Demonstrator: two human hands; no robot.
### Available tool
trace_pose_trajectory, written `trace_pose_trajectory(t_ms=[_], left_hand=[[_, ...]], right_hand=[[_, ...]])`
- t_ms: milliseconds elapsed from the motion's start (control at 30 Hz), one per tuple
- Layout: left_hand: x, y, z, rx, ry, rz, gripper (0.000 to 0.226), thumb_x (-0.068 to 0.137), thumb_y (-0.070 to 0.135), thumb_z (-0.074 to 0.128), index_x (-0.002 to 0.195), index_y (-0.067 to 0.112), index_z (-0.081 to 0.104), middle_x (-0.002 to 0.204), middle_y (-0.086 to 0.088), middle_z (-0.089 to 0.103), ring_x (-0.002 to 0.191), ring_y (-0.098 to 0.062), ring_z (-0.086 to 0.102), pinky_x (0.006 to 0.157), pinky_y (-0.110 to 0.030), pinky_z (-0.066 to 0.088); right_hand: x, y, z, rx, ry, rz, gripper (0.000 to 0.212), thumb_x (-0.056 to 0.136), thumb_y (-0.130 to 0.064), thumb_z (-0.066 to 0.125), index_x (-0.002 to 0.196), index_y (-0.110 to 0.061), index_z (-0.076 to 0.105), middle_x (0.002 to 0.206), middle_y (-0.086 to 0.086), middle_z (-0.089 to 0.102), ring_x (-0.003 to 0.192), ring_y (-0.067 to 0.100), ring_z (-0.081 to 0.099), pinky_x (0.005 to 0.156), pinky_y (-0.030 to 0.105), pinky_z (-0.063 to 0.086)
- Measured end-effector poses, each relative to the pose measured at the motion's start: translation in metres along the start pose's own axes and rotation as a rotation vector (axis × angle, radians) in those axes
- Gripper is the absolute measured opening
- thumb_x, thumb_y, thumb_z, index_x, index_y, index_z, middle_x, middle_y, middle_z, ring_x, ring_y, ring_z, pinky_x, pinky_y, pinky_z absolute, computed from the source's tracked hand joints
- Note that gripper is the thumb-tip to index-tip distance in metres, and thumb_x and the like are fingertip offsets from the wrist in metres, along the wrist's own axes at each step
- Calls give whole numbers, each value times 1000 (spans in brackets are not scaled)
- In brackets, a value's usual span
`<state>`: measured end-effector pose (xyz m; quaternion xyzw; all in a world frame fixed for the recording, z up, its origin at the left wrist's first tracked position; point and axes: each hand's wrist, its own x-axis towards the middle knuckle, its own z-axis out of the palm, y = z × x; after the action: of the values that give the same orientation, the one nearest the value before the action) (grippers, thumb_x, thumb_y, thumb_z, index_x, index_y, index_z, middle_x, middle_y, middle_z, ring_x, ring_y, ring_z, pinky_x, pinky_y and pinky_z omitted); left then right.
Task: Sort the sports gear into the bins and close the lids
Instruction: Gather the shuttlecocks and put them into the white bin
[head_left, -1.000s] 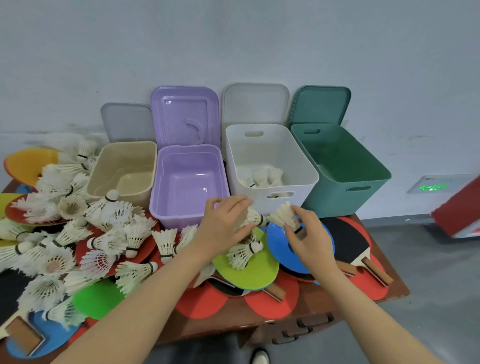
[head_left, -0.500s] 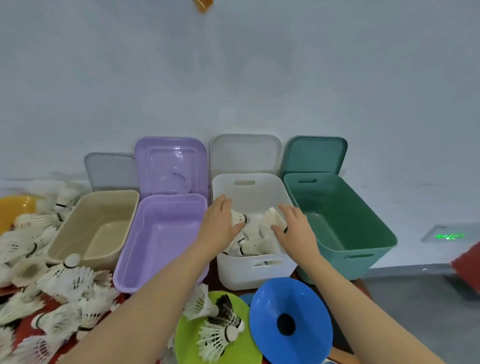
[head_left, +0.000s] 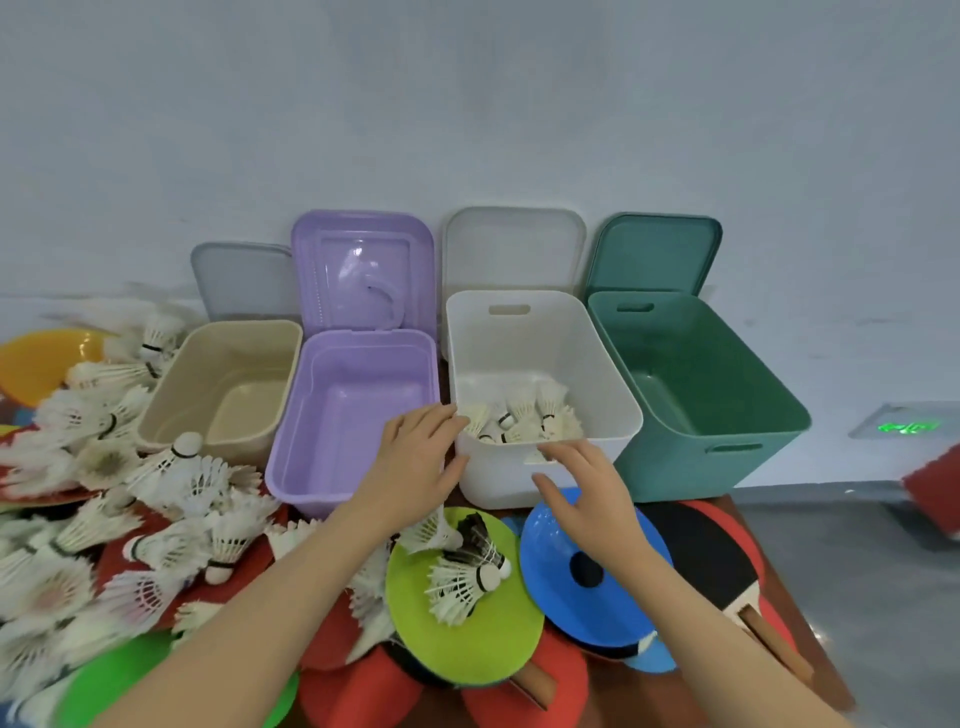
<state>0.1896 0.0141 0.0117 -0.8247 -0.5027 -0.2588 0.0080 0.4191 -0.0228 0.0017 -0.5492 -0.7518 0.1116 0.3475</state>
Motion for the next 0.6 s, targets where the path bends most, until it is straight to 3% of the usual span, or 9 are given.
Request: trace_pose_trajectory(t_ms=[100,267,467,600], left_hand=[[-32,-3,5,3,-11,9,44,84,39,40,114,16,61,120,-2,60,112,-14,40,88,-37,34],[-75,-6,16,17,-72,-6,41,82,42,43,111,19,62,117,2,61,111,-13,42,87,-33,30],[-101,-5,27,80,-106,-102,43,76,48,44,100,21,66,110,2,65,109,-14,42,85,-32,25],[-108,-3,41,76,-80,-149,39,73,50,48,90,22,69,104,2,67,108,-14,41,89,-35,23]], right_hand=[[-27,-7,14,51,-173,51,41,85,-43,57,119,-20,58,104,-11,54,98,8,52,83,25,43],[-61,-17,40,0,-414,60,49,85,-44,62,130,-27,50,118,-11,53,104,6,51,90,29,39],[-79,-28,53,52,-348,141,19,88,-21,61,106,-24,64,94,-21,52,84,2,56,78,25,44],[-89,-24,40,98,-241,191,21,91,-24,58,111,-21,63,96,-11,57,88,3,57,79,23,48]])
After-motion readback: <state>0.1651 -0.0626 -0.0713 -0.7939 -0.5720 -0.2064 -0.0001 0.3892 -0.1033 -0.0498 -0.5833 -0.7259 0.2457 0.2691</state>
